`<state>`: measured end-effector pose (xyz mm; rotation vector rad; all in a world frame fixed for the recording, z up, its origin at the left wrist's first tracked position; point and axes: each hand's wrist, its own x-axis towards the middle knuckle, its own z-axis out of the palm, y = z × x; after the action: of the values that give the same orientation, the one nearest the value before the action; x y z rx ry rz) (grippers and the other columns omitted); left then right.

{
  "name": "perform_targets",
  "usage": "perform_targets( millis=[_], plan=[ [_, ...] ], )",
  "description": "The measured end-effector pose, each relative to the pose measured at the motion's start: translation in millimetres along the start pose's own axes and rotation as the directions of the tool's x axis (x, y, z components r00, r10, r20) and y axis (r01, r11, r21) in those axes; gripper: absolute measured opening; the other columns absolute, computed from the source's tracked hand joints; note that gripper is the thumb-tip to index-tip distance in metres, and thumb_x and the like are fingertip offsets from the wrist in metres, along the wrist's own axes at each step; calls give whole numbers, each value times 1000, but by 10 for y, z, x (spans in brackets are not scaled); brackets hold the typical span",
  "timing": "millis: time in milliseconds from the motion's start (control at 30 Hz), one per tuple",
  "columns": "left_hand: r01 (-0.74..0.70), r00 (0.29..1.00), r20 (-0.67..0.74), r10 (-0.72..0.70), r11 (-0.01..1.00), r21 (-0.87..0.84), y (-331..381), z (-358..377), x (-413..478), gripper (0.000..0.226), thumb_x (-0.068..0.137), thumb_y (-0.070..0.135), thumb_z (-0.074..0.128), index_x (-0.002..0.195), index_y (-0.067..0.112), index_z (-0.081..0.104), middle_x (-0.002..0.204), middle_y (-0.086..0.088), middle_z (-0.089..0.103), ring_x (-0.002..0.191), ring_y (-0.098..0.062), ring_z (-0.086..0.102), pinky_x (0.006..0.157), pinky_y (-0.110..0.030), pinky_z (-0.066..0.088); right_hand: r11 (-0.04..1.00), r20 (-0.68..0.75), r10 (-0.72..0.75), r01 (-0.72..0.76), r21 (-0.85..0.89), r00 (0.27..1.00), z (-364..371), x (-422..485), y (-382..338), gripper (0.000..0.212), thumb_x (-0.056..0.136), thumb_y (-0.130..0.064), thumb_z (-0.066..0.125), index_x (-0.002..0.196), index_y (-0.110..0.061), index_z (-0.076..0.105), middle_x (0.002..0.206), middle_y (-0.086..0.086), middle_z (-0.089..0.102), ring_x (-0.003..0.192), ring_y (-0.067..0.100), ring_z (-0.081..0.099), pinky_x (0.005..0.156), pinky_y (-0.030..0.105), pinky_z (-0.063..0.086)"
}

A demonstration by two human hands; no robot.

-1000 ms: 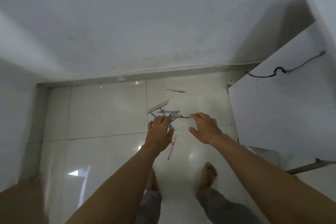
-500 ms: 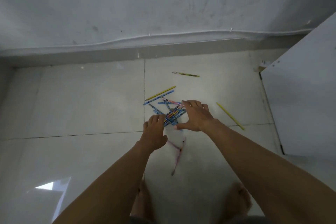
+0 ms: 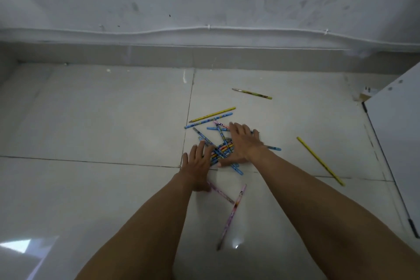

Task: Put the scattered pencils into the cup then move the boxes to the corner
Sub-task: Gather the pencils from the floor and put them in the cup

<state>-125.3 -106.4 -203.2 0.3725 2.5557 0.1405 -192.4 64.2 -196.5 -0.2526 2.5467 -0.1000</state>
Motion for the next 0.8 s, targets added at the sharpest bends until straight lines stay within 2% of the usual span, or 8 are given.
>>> perform_targets(
  millis=[133, 233, 300, 333, 500, 600, 700, 800],
  plan=[
    [-40, 999, -8, 40, 991, -128, 182, 173, -46, 147, 46, 75, 76, 149, 20, -13, 158, -8, -20, 145, -33, -15, 115, -57, -3, 999, -52, -40, 39, -18, 998, 96, 62, -58, 136, 58, -75, 70, 152, -13, -6, 156, 8, 10, 144, 32, 10, 114, 56, 13],
    [-37, 999, 5, 38, 988, -147, 363, 418, -148, 155, 38, 80, 73, 149, 19, -16, 157, -9, -22, 144, -31, -20, 112, -59, -9, 997, -93, -68, 65, -32, 993, 183, 102, -59, 109, 70, -53, 74, 151, -16, 10, 148, 11, 20, 136, 34, 22, 111, 53, 21],
    [-27, 1000, 5, 28, 997, -72, 427, 504, -199, 155, 42, 77, 75, 149, 16, -20, 157, -11, -21, 145, -31, -19, 112, -61, -8, 997, -95, -81, 80, -15, 992, 179, 113, -34, 93, 78, -41, 73, 149, -20, 17, 143, 11, 22, 133, 35, 25, 109, 51, 23],
    [-14, 1000, 5, 15, 998, -57, 449, 515, -209, 154, 45, 74, 77, 148, 14, -20, 158, -12, -20, 145, -32, -17, 112, -61, -6, 995, -83, -95, 95, -7, 992, 175, 119, -22, 91, 78, -41, 73, 149, -21, 19, 141, 10, 23, 131, 36, 26, 109, 50, 25],
    [0, 1000, 19, 1, 997, -80, 477, 454, -177, 141, 56, 57, 82, 149, 14, -15, 158, -12, -15, 146, -36, -6, 115, -56, 6, 985, -43, -159, 162, 54, 986, 164, 143, 74, 101, 68, -55, 78, 148, -23, 27, 139, 7, 29, 128, 31, 29, 105, 47, 29],
    [-23, 1000, -9, 22, 994, -102, 422, 424, -158, 133, 59, 54, 80, 151, 14, -7, 159, -10, -8, 146, -34, 1, 116, -53, 12, 980, -52, -167, 172, 97, 985, 184, 126, 169, 100, 65, -57, 79, 147, -24, 31, 136, 3, 32, 125, 27, 31, 103, 43, 31],
    [-35, 998, -49, 30, 995, -95, 346, 350, -128, 125, 62, 52, 79, 150, 14, -2, 158, -10, -1, 144, -32, 9, 115, -50, 17, 974, -87, -182, 191, 123, 980, 193, 116, 228, 77, 76, -44, 75, 141, -25, 40, 131, 4, 39, 120, 27, 39, 98, 41, 36],
    [8, 995, -101, -19, 994, -111, 278, 297, -101, 116, 68, 47, 76, 150, 14, 1, 158, -11, 1, 143, -34, 10, 115, -52, 18, 966, -108, -217, 229, 116, 970, 201, 92, 231, 51, 82, -32, 70, 128, -24, 49, 123, 5, 45, 113, 27, 43, 92, 40, 40]
  ],
)
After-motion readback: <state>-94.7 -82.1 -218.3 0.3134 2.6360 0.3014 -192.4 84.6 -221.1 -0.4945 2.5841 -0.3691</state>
